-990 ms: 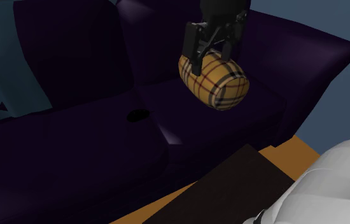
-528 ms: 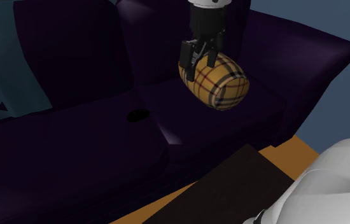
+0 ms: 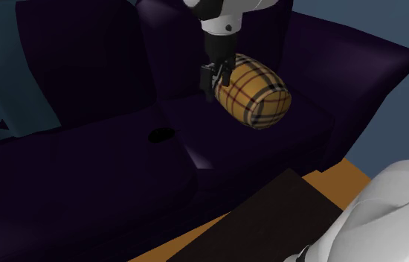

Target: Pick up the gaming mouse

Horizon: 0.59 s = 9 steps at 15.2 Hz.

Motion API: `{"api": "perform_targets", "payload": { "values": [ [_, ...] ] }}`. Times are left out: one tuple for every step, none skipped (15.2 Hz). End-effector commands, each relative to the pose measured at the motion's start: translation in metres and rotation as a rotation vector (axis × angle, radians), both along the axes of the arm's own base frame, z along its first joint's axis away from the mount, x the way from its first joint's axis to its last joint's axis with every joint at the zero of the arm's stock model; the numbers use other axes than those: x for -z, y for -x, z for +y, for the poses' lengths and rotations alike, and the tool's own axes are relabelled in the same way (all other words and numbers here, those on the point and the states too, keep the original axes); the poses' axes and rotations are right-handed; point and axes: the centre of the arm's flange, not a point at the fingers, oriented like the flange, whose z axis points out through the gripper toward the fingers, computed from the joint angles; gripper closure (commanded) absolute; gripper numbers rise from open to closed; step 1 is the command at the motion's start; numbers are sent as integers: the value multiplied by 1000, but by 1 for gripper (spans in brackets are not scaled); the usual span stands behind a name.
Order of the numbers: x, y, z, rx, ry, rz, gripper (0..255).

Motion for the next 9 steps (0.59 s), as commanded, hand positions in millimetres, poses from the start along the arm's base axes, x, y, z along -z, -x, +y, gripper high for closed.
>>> {"api": "perform_targets", "payload": {
  "values": [
    [19, -21, -1, -54, -3, 6, 0],
    [28, -31, -2, -79, -5, 9, 0],
    [37, -42, -2, -105, -7, 13, 0],
    [47, -52, -2, -130, -9, 16, 0],
    [56, -62, -2, -156, -11, 20, 0],
    [65, -72, -2, -181, -12, 23, 0],
    [74, -82, -1, -207, -14, 26, 0],
    [83, -92, 0, -232, -16, 30, 0],
    [93, -102, 1, -258, -18, 33, 0]
  ]
}}
